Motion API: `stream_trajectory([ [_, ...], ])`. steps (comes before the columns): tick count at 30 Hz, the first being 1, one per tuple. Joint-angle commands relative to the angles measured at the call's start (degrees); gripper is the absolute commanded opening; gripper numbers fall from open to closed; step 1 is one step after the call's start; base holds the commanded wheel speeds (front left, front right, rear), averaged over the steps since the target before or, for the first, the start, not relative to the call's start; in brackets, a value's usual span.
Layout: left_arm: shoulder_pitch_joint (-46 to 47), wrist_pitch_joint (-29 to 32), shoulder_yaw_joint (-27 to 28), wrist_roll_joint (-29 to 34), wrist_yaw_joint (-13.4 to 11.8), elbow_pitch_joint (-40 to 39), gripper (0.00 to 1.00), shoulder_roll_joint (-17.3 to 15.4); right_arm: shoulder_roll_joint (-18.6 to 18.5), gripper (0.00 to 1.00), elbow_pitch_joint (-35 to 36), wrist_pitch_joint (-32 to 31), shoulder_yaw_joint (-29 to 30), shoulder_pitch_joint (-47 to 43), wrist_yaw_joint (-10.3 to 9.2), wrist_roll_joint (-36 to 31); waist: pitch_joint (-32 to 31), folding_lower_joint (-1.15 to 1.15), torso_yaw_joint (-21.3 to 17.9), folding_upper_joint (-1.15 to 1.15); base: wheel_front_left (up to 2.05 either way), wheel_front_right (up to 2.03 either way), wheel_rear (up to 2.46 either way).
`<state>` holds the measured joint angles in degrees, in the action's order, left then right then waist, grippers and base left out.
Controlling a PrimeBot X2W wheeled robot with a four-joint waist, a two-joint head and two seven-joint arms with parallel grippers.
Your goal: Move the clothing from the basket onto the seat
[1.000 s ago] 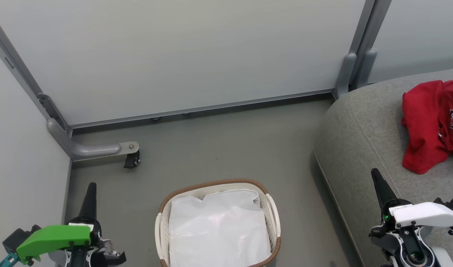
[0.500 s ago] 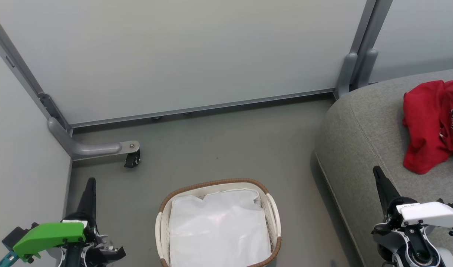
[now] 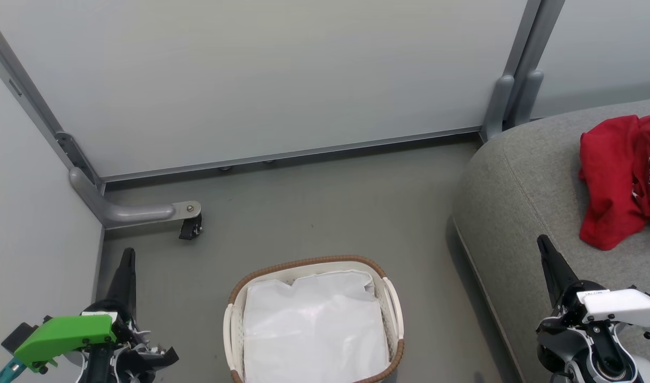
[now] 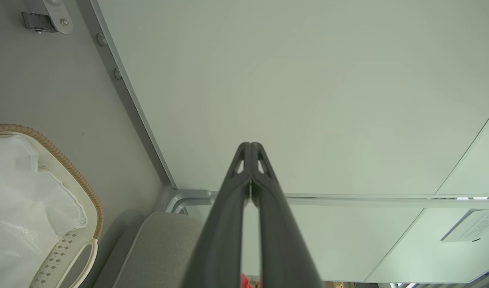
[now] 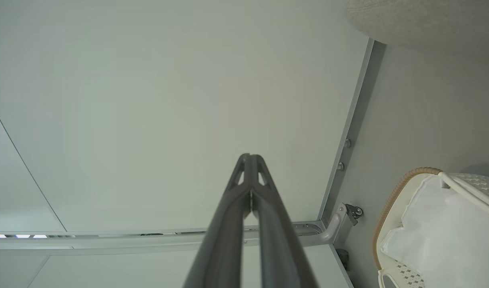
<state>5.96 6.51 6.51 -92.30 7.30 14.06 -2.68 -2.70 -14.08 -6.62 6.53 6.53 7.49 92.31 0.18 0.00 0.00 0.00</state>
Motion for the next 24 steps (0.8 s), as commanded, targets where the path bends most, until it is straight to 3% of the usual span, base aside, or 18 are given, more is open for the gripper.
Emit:
stream_trajectory([
  [1, 0.6, 0.3, 0.2, -0.2, 0.4, -0.1, 0.0, -0.4, -0.3, 0.0, 0.2, -0.1, 0.2, -0.6, 0.0, 0.2, 0.0, 0.0, 0.0, 0.0, 0.0, 0.0, 0.0],
  [24, 0.6, 0.3, 0.1, -0.2, 0.4, -0.1, 0.0, -0.4, -0.3, 0.0, 0.2, -0.1, 0.1, -0.6, 0.0, 0.2, 0.0, 0.0, 0.0, 0.0, 0.0, 0.0, 0.0],
])
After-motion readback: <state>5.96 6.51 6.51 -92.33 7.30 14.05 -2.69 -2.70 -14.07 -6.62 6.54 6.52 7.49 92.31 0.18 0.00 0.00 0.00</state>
